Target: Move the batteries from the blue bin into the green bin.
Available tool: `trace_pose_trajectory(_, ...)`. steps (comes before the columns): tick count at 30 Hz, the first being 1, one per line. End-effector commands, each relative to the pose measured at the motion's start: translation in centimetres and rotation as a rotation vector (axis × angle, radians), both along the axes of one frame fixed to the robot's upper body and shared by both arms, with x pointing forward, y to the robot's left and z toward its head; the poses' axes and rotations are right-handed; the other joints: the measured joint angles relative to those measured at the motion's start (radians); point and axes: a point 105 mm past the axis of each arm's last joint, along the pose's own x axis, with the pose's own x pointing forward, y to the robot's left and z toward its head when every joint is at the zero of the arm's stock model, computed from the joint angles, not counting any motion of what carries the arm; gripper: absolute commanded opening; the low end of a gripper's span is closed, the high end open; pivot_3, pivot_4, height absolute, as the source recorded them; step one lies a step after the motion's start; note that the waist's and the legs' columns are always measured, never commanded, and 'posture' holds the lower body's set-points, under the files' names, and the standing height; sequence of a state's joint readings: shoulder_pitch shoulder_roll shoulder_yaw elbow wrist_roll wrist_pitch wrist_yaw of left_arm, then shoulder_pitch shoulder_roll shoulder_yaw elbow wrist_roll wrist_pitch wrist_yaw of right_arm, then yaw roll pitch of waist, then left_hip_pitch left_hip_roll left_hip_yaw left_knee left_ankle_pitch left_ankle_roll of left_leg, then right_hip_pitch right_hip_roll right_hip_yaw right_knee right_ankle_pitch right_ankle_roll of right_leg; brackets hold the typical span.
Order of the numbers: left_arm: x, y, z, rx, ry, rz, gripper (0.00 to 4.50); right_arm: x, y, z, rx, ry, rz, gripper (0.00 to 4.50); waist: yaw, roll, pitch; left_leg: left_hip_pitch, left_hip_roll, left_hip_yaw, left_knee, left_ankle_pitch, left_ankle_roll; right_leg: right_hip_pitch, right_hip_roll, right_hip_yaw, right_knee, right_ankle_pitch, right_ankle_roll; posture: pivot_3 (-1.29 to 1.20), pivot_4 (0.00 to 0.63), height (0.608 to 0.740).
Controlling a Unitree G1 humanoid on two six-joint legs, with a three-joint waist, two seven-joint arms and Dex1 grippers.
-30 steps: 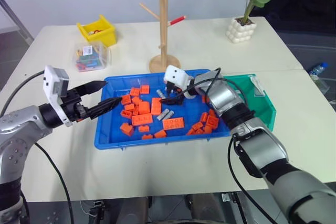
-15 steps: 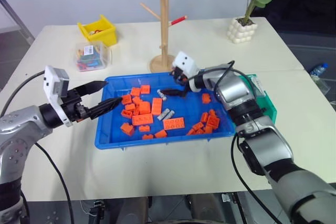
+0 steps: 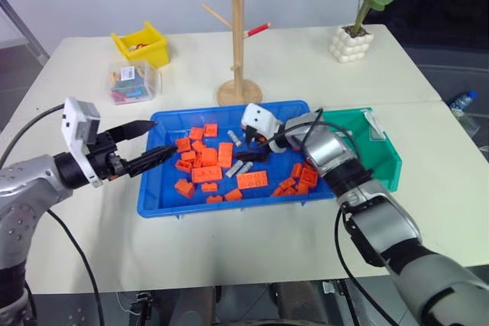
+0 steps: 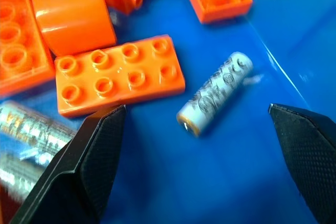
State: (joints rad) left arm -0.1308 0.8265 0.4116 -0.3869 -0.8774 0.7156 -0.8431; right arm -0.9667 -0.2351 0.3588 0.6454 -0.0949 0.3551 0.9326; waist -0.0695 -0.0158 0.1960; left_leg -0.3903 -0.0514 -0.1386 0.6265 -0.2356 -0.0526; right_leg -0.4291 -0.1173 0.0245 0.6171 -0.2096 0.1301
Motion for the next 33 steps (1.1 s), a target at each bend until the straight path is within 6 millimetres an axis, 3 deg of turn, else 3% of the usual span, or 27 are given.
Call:
trace_pose_trajectory(1,-0.4,-0.1,1.2,0.016,-0.047,-0.008,4.5,0.7,0.3,1.2,0.013,-0.044,-0.008,4.45,0.001,0.0,0.0,0.0,0.0,0.0,0.0,0.0,0.0,0.0,0.0,0.0,0.0,0.0,0.0,0.0,0.15,0.74)
trace_pose_trajectory(4,-0.5,-0.1,1.1,0.017,-0.045,-0.008,4.5,0.9,0.3,0.9,0.009,-0.026,-0.022,4.45,0.001,0.0,0.0,0.0,0.0,0.0,0.0,0.0,0.0,0.0,0.0,0.0,0.0,0.0,0.0,0.0,0.15,0.74)
trace_pose_trajectory(7,-0.5,-0.2,1.1,0.017,-0.046,-0.007,4.5,1.0,0.2,0.5,0.005,0.001,-0.033,3.71,0.0,0.0,0.0,0.0,0.0,0.0,0.0,0.0,0.0,0.0,0.0,0.0,0.0,0.0,0.0,0.0,0.15,0.74)
trace_pose_trajectory(8,-0.5,-0.2,1.1,0.017,-0.046,-0.006,4.5,1.0,0.2,0.5,0.009,0.016,-0.035,3.07,0.0,0.0,0.0,0.0,0.0,0.0,0.0,0.0,0.0,0.0,0.0,0.0,0.0,0.0,0.0,0.0,0.15,0.74)
trace_pose_trajectory(13,-0.6,-0.2,1.1,0.018,-0.048,-0.006,4.5,0.9,0.3,0.5,0.025,0.045,-0.038,0.91,0.0,0.0,0.0,0.0,0.0,0.0,0.0,0.0,0.0,0.0,0.0,0.0,0.0,0.0,0.0,0.0,0.15,0.74)
trace_pose_trajectory(14,-0.6,-0.2,1.1,0.019,-0.048,-0.008,4.5,0.9,0.4,0.5,0.028,0.047,-0.038,0.2,0.0,0.0,0.0,0.0,0.0,0.0,0.0,0.0,0.0,0.0,0.0,0.0,0.0,0.0,0.0,0.0,0.15,0.74)
trace_pose_trajectory(15,-0.6,-0.2,1.1,0.019,-0.048,-0.008,4.5,0.9,0.4,0.6,0.029,0.048,-0.038,0.06,0.0,0.0,0.0,0.0,0.0,0.0,0.0,0.0,0.0,0.0,0.0,0.0,0.0,0.0,0.0,0.0,0.15,0.74)
trace_pose_trajectory(19,-0.7,-0.4,1.1,0.027,-0.041,-0.025,4.5,1.0,0.4,1.3,0.035,0.024,-0.038,0.07,0.0,0.0,0.0,0.0,0.0,0.0,0.0,0.0,0.0,0.0,0.0,0.0,0.0,0.0,0.0,0.0,0.15,0.74)
trace_pose_trajectory(23,-0.8,-0.7,1.2,0.007,-0.043,-0.043,4.5,1.3,0.5,3.9,0.069,-0.037,-0.032,0.07,0.0,0.0,0.0,0.0,0.0,0.0,0.0,0.0,0.0,0.0,0.0,0.0,0.0,0.0,0.0,0.0,0.15,0.74)
trace_pose_trajectory(26,-0.4,-1.1,2.0,-0.067,-0.053,-0.069,4.5,1.1,0.3,9.3,0.152,-0.122,-0.015,0.07,0.003,0.001,0.001,-0.001,0.0,0.0,0.0,0.0,0.0,0.0,0.0,0.0,0.0,0.0,0.0,0.0,0.15,0.74)
trace_pose_trajectory(28,-0.2,-1.4,2.2,-0.083,-0.051,-0.092,4.5,0.8,-0.5,11.8,0.183,-0.159,-0.022,0.07,0.003,0.001,0.001,-0.001,0.0,0.0,0.0,0.0,0.0,-0.001,0.0,0.0,0.0,0.0,0.0,0.0,0.15,0.74)
trace_pose_trajectory(33,0.2,-2.2,2.4,-0.081,-0.043,-0.16,4.5,-0.3,-4.3,14.5,0.195,-0.2,-0.099,0.07,0.009,0.0,0.0,-0.001,0.0,-0.001,0.0,0.0,0.0,0.0,0.0,0.0,-0.001,0.0,0.0,0.0,0.15,0.74)
